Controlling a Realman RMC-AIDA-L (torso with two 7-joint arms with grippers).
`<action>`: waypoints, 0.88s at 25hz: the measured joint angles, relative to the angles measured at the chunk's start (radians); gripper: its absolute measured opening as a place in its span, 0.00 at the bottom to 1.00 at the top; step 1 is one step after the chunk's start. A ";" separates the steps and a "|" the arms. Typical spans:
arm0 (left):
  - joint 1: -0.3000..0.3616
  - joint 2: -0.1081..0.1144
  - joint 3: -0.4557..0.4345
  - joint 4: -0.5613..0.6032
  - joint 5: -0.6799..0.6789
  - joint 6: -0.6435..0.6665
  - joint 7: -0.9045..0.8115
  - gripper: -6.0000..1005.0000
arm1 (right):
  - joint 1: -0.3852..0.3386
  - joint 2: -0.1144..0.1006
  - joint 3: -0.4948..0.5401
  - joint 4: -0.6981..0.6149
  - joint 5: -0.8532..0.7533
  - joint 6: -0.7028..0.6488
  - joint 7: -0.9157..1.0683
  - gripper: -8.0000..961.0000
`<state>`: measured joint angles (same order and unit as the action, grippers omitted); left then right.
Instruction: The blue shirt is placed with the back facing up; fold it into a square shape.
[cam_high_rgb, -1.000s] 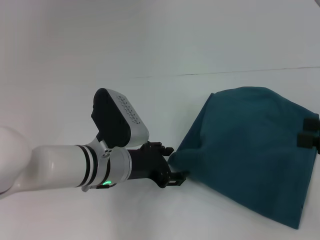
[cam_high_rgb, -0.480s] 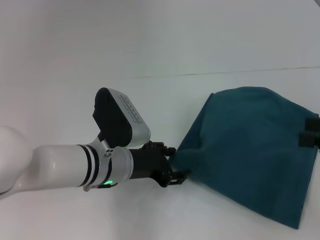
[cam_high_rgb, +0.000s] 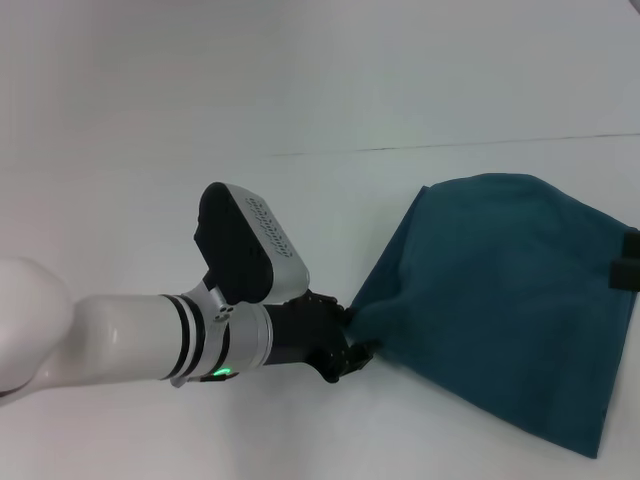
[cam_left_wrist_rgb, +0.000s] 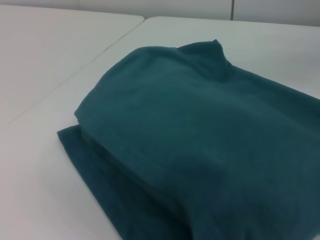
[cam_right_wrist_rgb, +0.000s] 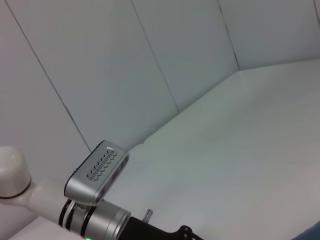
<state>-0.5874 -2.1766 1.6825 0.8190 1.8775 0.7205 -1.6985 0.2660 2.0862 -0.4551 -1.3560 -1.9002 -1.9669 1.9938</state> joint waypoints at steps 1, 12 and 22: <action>0.000 0.000 0.001 0.000 0.000 0.000 0.000 0.44 | 0.000 0.000 0.001 0.000 0.000 0.000 0.000 0.73; 0.003 0.000 0.001 0.005 0.000 0.006 0.001 0.29 | 0.001 0.000 0.001 0.001 -0.005 -0.001 -0.001 0.73; 0.018 0.000 -0.021 0.012 0.000 -0.008 -0.001 0.11 | -0.001 0.000 0.001 0.015 -0.005 -0.002 -0.006 0.73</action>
<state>-0.5698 -2.1767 1.6618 0.8309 1.8775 0.7122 -1.6998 0.2653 2.0862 -0.4541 -1.3406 -1.9053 -1.9688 1.9880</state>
